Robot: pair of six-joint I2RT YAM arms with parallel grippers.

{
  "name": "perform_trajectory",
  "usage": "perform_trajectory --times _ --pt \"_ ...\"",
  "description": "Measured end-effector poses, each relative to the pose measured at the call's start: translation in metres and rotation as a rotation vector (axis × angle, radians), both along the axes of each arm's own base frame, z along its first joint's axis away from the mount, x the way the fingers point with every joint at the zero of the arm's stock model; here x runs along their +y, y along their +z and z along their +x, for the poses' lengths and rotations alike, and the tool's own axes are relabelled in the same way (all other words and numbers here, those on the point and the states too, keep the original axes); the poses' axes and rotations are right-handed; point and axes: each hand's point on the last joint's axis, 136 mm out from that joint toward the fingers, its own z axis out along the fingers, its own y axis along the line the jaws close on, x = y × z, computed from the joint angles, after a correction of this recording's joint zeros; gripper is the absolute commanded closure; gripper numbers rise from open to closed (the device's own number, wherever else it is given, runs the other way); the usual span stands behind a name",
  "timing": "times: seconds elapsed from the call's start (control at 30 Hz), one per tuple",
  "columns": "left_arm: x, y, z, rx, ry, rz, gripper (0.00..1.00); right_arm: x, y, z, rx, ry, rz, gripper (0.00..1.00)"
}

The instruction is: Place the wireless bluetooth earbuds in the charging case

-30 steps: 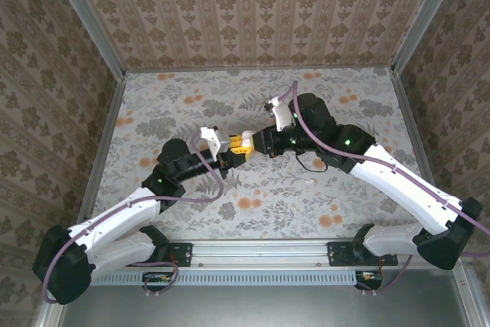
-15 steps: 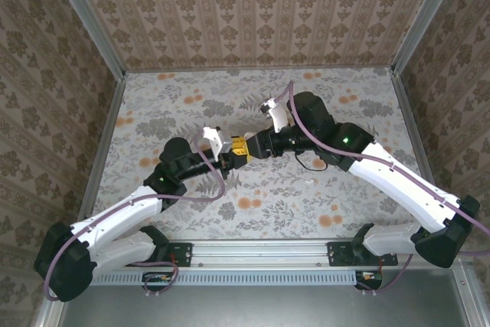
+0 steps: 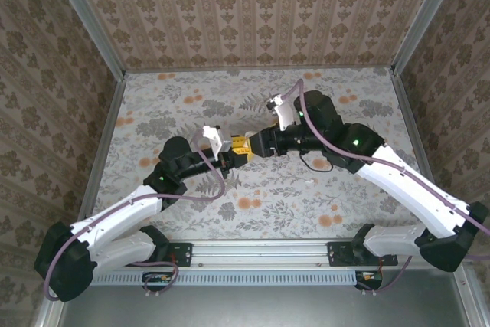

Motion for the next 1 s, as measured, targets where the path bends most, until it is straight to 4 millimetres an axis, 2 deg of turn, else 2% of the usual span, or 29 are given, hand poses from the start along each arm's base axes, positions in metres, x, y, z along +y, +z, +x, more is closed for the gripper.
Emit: perform_trajectory --times 0.17,0.27,0.33,0.4,0.47,0.6,0.83,1.0 --pt "0.004 0.002 0.007 0.024 0.022 -0.015 1.0 -0.015 0.023 -0.005 -0.061 -0.039 0.039 0.45" --pt "0.006 0.002 0.01 0.036 0.035 -0.018 1.0 -0.028 0.032 -0.001 -0.088 -0.098 0.048 0.47" --pt "0.007 0.001 0.011 0.043 0.044 -0.02 1.0 -0.041 0.031 0.007 -0.086 -0.165 0.043 0.51" --pt "0.008 -0.002 0.013 0.054 0.058 -0.015 1.0 -0.061 0.02 0.021 -0.055 -0.263 0.015 0.53" --pt "0.009 -0.003 0.014 0.061 0.071 -0.01 1.0 -0.081 0.001 0.034 -0.009 -0.355 -0.026 0.54" --pt "0.014 -0.007 0.015 0.078 0.1 0.005 1.0 -0.118 -0.058 0.05 0.118 -0.5 -0.153 0.54" --pt "0.018 -0.015 0.016 0.1 0.123 0.025 1.0 -0.146 -0.159 0.06 0.346 -0.581 -0.358 0.53" --pt "0.019 -0.023 0.017 0.121 0.134 0.046 1.0 -0.159 -0.219 0.059 0.503 -0.614 -0.471 0.53"
